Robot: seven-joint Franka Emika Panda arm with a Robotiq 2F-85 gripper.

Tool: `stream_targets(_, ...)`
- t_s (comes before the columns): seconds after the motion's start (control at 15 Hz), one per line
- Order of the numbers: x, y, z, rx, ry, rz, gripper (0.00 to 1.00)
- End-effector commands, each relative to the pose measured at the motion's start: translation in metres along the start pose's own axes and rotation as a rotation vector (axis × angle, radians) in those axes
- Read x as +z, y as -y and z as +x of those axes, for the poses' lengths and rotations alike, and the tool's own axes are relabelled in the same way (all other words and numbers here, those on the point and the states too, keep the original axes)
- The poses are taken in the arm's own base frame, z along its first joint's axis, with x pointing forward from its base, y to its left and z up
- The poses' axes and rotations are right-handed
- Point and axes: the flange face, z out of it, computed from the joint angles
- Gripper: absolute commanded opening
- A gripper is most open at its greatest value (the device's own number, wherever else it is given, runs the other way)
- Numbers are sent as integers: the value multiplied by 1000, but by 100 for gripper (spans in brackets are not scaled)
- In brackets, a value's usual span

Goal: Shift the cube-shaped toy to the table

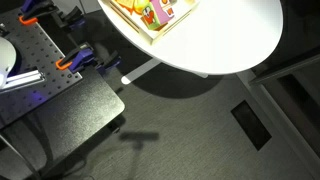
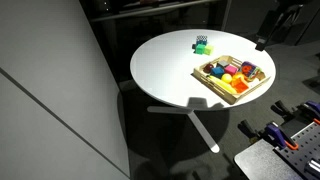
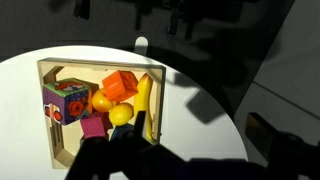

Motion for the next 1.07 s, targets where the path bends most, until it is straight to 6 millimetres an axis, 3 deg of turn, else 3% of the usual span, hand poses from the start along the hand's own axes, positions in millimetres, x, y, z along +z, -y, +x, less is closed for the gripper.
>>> stream_targets(0.0,0,0,0,0,1,0,100)
stream_targets(0.27,-3,-3,3,13,-1,-10,100)
stream_targets(0.67,-15,-32,23,115,-16,-42,100)
stream_targets(1.0,-4,-58,41,192,27,-81,100)
